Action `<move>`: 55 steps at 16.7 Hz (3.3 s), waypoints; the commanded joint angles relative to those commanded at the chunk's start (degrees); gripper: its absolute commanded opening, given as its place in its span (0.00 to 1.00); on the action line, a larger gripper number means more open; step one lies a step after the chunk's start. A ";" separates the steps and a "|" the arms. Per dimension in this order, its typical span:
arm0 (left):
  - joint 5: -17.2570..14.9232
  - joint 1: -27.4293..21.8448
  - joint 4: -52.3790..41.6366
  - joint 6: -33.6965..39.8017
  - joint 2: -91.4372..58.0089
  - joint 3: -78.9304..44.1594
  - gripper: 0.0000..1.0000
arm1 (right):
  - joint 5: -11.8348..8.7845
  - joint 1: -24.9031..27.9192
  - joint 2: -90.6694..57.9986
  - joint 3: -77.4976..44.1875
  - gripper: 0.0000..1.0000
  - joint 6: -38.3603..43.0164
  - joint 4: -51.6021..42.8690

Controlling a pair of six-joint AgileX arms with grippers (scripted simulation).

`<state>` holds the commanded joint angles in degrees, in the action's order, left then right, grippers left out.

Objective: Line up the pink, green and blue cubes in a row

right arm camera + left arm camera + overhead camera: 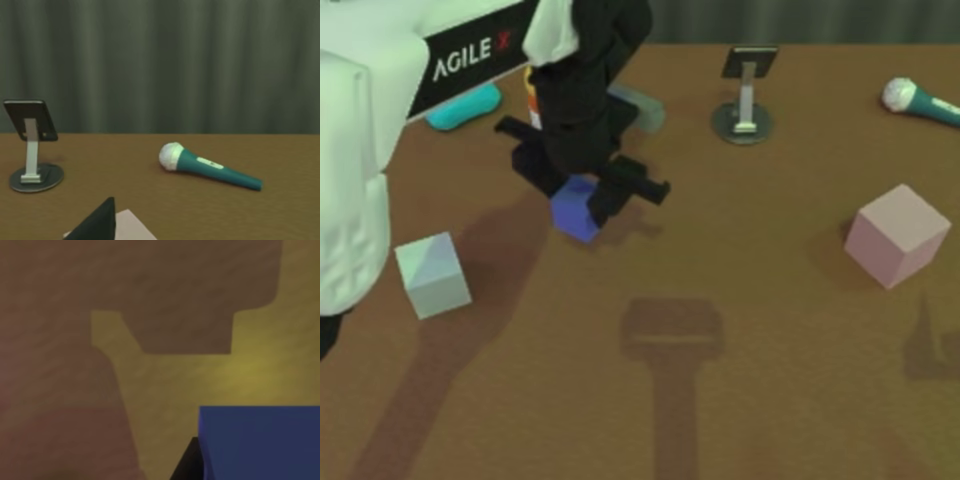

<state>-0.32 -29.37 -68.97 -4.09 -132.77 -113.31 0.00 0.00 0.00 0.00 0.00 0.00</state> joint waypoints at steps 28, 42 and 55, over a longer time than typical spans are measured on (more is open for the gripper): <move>1.64 -28.93 5.82 61.82 0.99 6.77 0.00 | 0.00 0.00 0.00 0.00 1.00 0.00 0.00; 1.57 -29.07 10.52 61.86 -0.16 10.87 0.53 | 0.00 0.00 0.00 0.00 1.00 0.00 0.00; 1.57 -29.07 10.52 61.86 -0.16 10.87 1.00 | 0.00 0.00 0.00 0.00 1.00 0.00 0.00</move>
<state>1.25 -58.43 -58.45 57.78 -132.93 -102.44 0.00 0.00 0.00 0.00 0.00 0.00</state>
